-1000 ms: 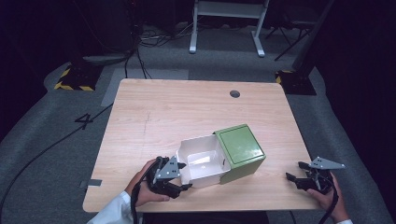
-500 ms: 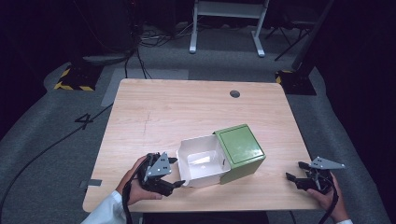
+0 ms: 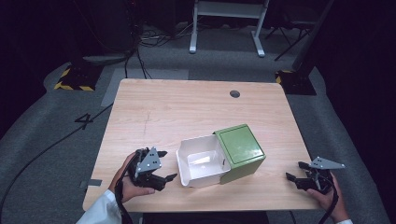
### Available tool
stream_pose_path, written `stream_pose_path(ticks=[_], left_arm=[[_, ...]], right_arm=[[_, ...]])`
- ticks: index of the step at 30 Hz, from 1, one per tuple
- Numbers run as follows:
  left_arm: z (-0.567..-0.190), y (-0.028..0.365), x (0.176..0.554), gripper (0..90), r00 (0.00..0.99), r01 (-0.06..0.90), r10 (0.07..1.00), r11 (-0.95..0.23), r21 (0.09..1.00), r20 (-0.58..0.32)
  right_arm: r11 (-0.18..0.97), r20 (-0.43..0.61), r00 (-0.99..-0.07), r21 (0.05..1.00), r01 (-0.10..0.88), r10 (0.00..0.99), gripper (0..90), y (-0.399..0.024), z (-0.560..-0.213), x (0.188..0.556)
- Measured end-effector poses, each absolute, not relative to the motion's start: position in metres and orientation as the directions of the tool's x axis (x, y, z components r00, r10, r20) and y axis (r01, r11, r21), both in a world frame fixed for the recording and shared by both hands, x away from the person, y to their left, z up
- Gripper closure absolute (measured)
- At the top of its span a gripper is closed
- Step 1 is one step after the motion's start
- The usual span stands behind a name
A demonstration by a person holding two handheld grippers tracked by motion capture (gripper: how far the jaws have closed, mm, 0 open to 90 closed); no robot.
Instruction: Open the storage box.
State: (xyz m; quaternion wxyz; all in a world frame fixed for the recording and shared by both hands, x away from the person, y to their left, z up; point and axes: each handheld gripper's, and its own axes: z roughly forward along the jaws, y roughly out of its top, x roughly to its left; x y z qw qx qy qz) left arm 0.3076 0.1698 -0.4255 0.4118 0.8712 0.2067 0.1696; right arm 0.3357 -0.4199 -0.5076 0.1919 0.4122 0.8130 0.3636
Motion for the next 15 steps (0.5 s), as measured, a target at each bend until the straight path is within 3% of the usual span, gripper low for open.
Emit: stream_pose_path(ticks=[15], left_arm=[[-0.448,0.203,0.324,19.7,0.78,0.283,0.595,-0.613,0.738,0.195]], right_arm=[[0.395,-0.012,-0.587,0.75,0.531,0.81,19.4,-0.42,-0.508,0.336]])
